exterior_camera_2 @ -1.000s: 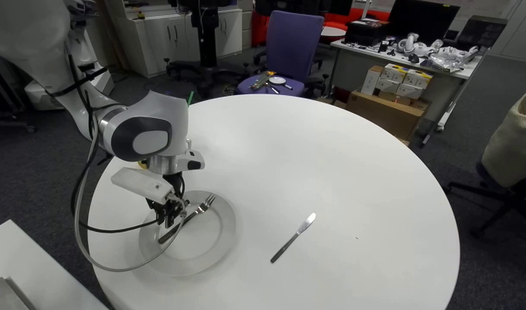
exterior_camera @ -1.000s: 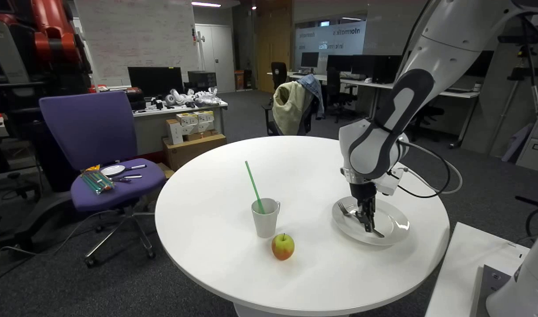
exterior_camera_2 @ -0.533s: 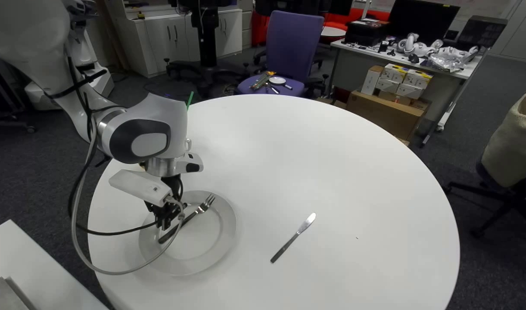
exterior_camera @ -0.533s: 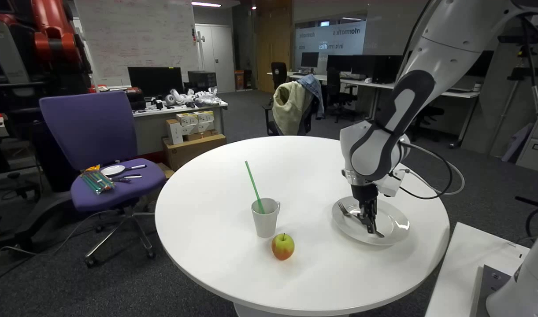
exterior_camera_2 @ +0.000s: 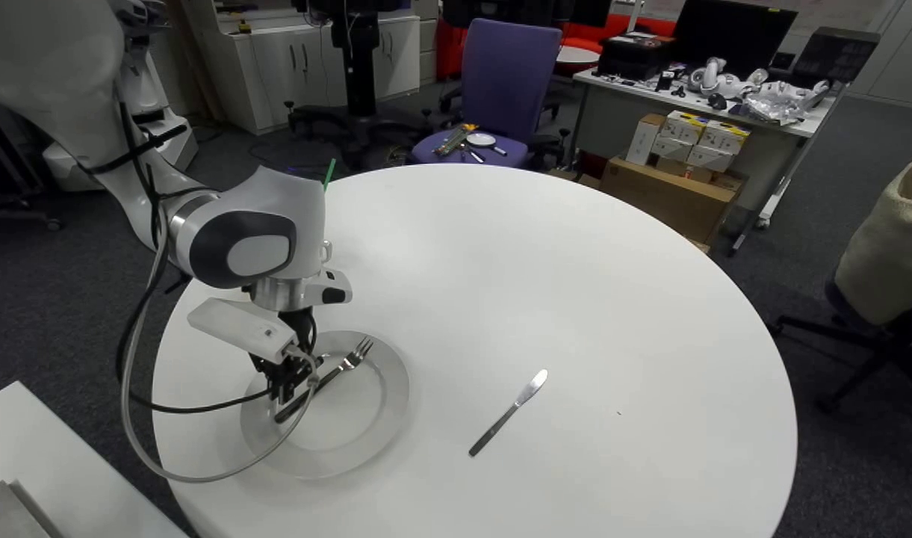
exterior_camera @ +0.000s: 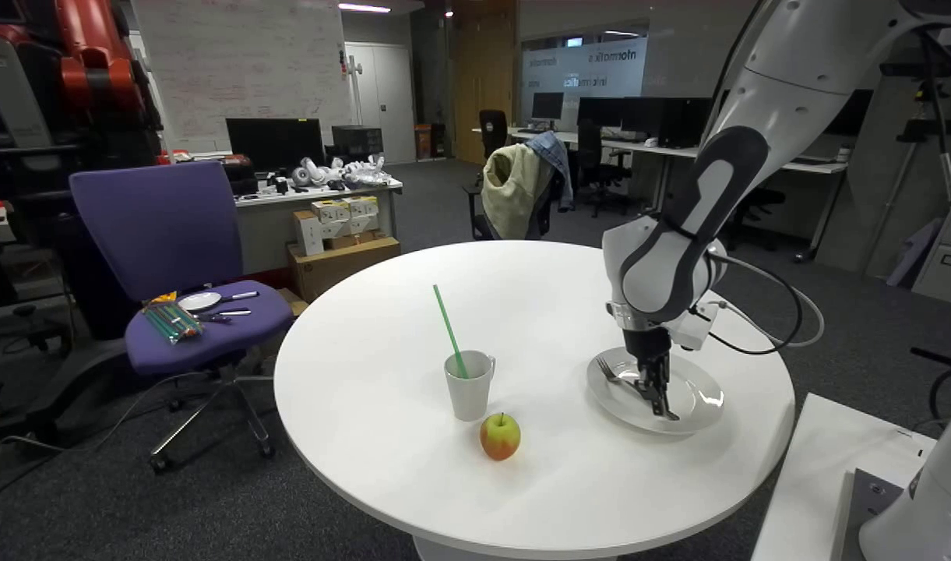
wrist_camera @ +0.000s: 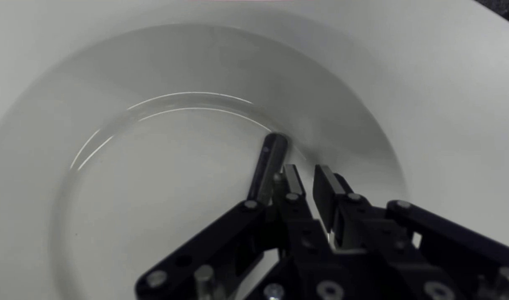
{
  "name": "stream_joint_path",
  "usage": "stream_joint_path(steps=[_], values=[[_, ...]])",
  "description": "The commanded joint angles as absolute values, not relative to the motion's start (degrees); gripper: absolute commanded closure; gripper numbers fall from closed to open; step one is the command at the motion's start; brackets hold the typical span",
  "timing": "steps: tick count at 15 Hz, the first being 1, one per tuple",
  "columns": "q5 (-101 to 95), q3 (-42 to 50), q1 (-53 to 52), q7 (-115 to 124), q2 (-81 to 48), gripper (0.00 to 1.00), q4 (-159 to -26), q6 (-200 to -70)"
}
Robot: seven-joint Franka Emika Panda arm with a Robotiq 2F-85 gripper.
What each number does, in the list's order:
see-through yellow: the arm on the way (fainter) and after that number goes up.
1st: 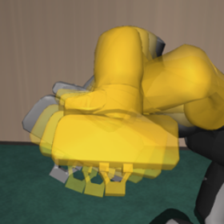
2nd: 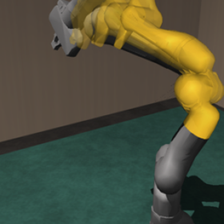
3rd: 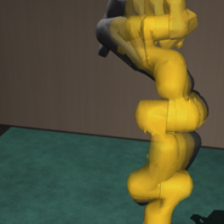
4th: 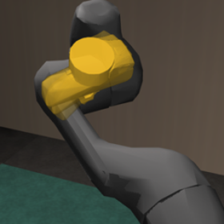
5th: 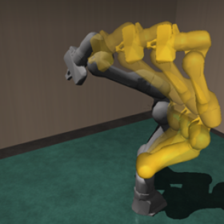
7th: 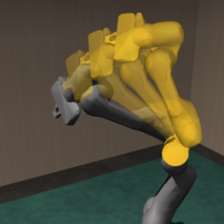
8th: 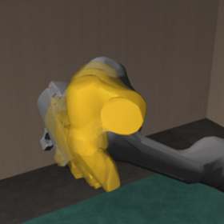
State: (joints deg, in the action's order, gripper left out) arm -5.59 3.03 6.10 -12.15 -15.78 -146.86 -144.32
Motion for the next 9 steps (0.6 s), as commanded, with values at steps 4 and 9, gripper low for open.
stream_joint_path(steps=[4, 9], values=[[-4.95, 3.35, 7.21, -14.68, -15.20, 0.82, -147.03, -142.46], [-4.72, 3.41, 7.73, -15.38, -15.57, 0.83, -146.84, -142.35]])
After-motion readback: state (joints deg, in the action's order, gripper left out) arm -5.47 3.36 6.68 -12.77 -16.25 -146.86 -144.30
